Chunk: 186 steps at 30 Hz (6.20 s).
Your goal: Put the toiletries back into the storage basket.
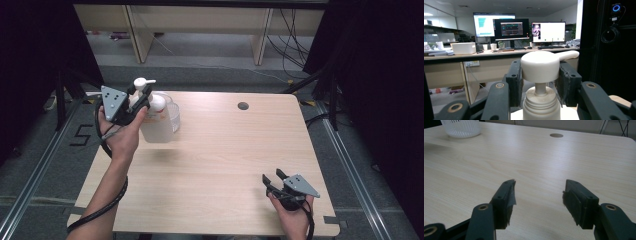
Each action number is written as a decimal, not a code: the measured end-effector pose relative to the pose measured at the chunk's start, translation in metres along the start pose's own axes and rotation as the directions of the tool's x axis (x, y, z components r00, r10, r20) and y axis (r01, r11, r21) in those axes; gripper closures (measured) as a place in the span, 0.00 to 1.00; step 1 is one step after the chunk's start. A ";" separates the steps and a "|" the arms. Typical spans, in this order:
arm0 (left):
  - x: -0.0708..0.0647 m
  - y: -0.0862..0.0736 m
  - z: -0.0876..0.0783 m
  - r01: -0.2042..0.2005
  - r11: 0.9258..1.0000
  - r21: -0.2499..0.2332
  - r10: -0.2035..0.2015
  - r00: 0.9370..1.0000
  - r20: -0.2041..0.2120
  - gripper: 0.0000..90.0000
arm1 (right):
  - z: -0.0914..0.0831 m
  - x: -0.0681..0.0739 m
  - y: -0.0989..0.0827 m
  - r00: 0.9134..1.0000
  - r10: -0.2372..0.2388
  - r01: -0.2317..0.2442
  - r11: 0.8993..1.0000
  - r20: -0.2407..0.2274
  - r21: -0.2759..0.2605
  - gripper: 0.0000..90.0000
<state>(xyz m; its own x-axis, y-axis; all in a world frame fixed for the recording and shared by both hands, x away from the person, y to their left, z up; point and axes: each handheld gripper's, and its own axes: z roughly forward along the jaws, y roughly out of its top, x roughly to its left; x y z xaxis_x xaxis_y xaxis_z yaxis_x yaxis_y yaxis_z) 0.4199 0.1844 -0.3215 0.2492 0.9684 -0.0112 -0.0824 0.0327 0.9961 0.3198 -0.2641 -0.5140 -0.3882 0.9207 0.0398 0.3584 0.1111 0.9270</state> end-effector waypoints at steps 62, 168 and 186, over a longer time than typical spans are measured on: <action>0.009 0.021 0.023 -0.003 0.999 -0.054 0.001 1.000 -0.025 0.66 | -0.001 -0.001 0.001 0.999 -0.032 0.032 0.999 0.023 0.012 0.47; 0.022 0.027 0.074 -0.014 0.999 -0.031 0.013 0.999 -0.032 0.66 | 0.000 -0.001 0.001 0.999 -0.039 0.039 0.999 0.021 0.003 0.47; 0.026 0.022 0.087 -0.027 0.999 -0.024 0.026 0.999 -0.021 0.66 | -0.001 -0.001 0.001 0.998 -0.056 0.056 0.998 0.014 0.022 0.47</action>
<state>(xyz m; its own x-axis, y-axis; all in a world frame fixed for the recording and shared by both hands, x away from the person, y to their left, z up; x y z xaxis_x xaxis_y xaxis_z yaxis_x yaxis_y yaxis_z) 0.5083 0.1887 -0.2923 0.2269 0.9738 0.0133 -0.1118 0.0125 0.9937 0.3200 -0.2651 -0.5130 -0.3954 0.9184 -0.0176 0.3551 0.1705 0.9191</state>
